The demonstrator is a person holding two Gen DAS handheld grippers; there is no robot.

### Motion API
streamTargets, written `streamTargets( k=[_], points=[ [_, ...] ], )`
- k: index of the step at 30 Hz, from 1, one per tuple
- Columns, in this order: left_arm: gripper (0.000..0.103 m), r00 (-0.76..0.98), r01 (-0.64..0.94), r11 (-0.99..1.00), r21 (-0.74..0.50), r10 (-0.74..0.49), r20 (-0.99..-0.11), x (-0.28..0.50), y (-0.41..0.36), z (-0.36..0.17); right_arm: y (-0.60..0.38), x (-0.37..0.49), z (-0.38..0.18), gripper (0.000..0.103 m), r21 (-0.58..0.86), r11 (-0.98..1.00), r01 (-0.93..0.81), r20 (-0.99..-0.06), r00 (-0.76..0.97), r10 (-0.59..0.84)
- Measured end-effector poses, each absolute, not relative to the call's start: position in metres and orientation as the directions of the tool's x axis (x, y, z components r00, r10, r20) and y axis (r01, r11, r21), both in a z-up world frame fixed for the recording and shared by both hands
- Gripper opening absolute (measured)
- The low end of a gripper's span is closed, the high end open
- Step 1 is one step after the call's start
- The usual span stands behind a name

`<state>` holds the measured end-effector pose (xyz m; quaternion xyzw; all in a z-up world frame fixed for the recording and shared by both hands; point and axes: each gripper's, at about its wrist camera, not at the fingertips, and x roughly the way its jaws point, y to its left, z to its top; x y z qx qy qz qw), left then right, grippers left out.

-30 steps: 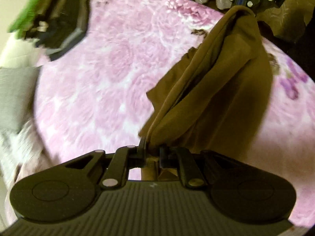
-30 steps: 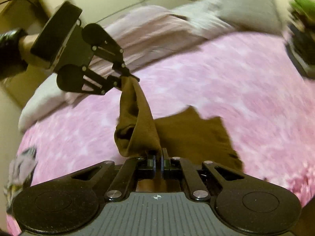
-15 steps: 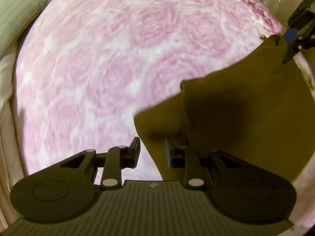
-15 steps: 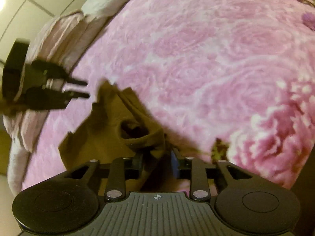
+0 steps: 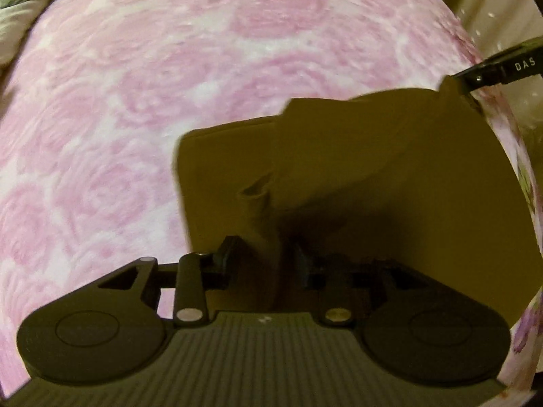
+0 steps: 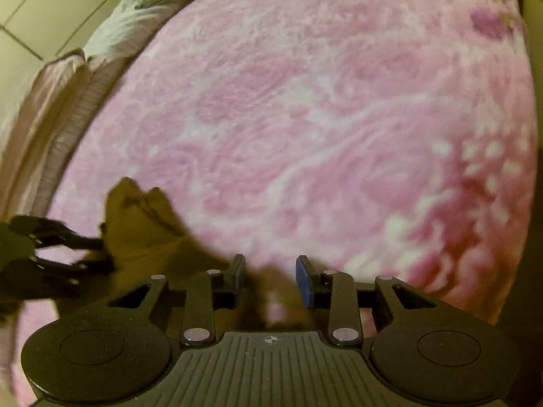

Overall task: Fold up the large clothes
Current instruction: 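Fold the brown shirt in half with both grippers and release it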

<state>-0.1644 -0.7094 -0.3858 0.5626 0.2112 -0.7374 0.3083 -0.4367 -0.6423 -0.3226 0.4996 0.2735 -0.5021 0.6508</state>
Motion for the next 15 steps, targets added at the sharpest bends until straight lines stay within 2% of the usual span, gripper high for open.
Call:
streamTargets(
  k=[4,7,11,15],
  points=[
    [0.029,-0.115,0.721,-0.686,0.095,-0.255,-0.960,-0.138,-0.701,-0.358,-0.635,-0.437,-0.296,0.029,0.338,0.023,0.941,-0.855,0.317,-0.410],
    [0.029,-0.120,0.763,-0.641,0.083,-0.267,-0.956,-0.119,-0.685,-0.335,-0.617,-0.415,-0.266,0.029,0.356,0.161,0.920,-0.811,0.390,-0.436],
    [0.029,-0.143,0.791,-0.611,0.040,-0.247,-0.958,-0.107,-0.656,-0.334,-0.590,-0.374,-0.266,0.029,0.439,0.331,0.836,-0.776,0.538,-0.330],
    [0.029,-0.102,0.788,-0.613,0.063,-0.231,-0.967,-0.104,-0.635,-0.367,-0.571,-0.346,-0.308,0.029,0.480,0.399,0.781,-0.793,0.581,-0.183]
  ],
)
